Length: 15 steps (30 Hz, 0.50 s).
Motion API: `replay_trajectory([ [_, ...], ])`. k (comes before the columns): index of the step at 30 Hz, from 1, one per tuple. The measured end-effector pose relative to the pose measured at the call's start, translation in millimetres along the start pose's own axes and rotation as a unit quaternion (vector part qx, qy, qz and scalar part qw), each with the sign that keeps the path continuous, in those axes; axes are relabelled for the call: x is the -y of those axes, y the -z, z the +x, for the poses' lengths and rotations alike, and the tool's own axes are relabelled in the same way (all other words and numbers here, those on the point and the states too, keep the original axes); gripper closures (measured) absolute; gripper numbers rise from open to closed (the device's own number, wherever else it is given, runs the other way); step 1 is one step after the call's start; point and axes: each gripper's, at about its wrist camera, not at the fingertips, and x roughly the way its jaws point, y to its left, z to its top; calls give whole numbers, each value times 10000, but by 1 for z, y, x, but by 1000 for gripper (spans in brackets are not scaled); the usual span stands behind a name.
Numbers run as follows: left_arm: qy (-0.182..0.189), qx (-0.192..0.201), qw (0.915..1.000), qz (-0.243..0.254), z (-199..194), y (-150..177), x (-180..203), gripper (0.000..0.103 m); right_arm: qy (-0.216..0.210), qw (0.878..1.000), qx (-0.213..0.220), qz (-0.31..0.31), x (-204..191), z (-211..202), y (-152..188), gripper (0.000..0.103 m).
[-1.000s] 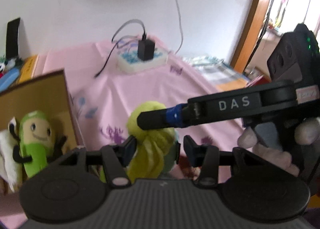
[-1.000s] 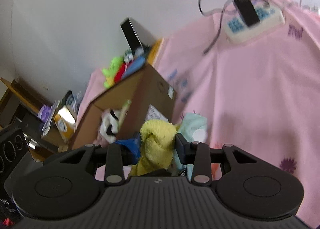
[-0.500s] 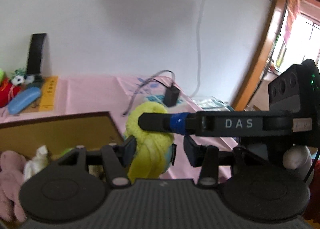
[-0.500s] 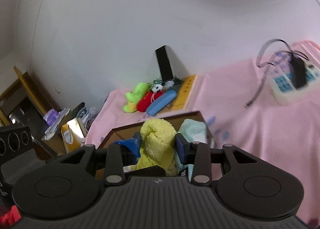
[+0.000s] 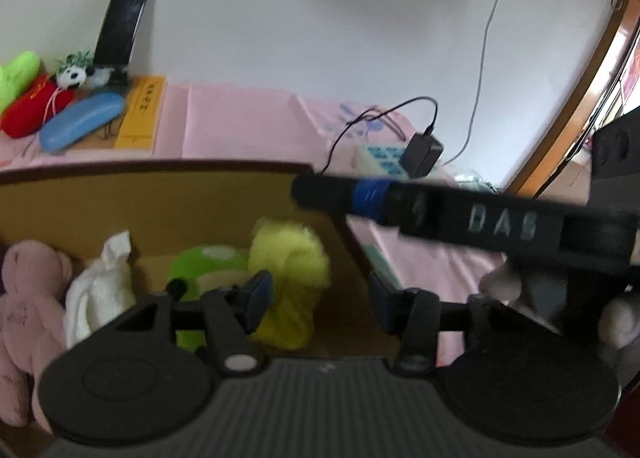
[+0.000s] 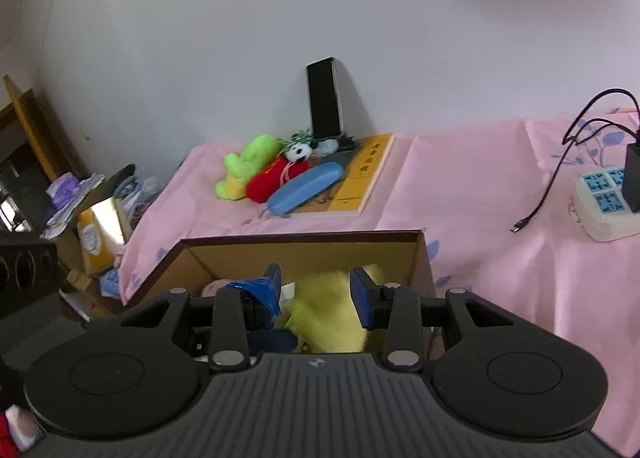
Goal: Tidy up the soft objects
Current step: 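Open the right gripper to drop the yellow towel into the box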
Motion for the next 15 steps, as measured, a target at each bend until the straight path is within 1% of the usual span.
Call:
replay_trajectory([
  [1,-43,-7,10000,21,-1,2,-2,44,66,10000,50,49,1,-1,0,81],
  [5,-125,32,9998,135,-7,5,-2,44,187,9990,222,351,8,-12,-1,81],
  [8,-117,81,9998,144,-13,7,-2,44,299,9974,381,528,14,-24,-1,81],
  [10,-151,127,9996,183,-19,8,1,44,340,9953,489,758,20,-35,2,81],
  [12,-246,164,9992,281,-25,9,6,43,411,9933,551,931,26,-46,7,81],
  [15,-466,135,9979,428,-29,10,16,42,617,9917,613,948,28,-61,14,81],
])
